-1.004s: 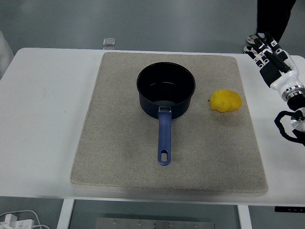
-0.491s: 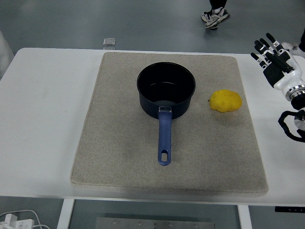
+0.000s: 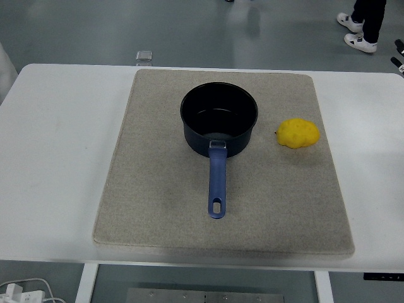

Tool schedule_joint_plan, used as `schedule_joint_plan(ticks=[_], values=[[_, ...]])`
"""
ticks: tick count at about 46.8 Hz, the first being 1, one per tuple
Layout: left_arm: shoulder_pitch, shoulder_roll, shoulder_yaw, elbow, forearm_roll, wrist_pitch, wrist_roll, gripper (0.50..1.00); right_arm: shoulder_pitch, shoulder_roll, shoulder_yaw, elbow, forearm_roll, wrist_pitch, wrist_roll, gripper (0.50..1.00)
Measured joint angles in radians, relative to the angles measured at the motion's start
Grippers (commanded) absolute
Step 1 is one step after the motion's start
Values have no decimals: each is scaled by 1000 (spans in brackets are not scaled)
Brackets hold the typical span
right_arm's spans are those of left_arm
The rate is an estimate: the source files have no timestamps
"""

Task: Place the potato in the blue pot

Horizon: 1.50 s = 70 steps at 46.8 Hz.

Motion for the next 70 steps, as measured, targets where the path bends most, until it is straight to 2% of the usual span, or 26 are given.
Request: schedule_joint_plan(ticks=[10,19,28,41,45,50,56,70], values=[[0,0,0,0,0,0,0,999,-7,6,-32,17,-83,18,-4,940],[0,0,0,0,0,0,0,999,16,14,-133,23,-302,-34,-12,942],[0,0,0,0,0,0,0,999,113,-6,-340,51,-477,-44,-11,940],[0,0,0,0,0,0,0,999,248,-121,-566,196,-761,-36,-1,940],[0,0,0,0,0,0,0,999,285,-136,-640,217,-834,-37,1,940],[0,0,0,0,0,0,0,999,308,-129,-709,220,-877,-46,14,940],[0,0,0,0,0,0,0,999,317,-117,-726,205,-891,-58,24,940],[0,0,0,0,0,0,0,999,317,-30,-771,118,-956,-77,25,940]])
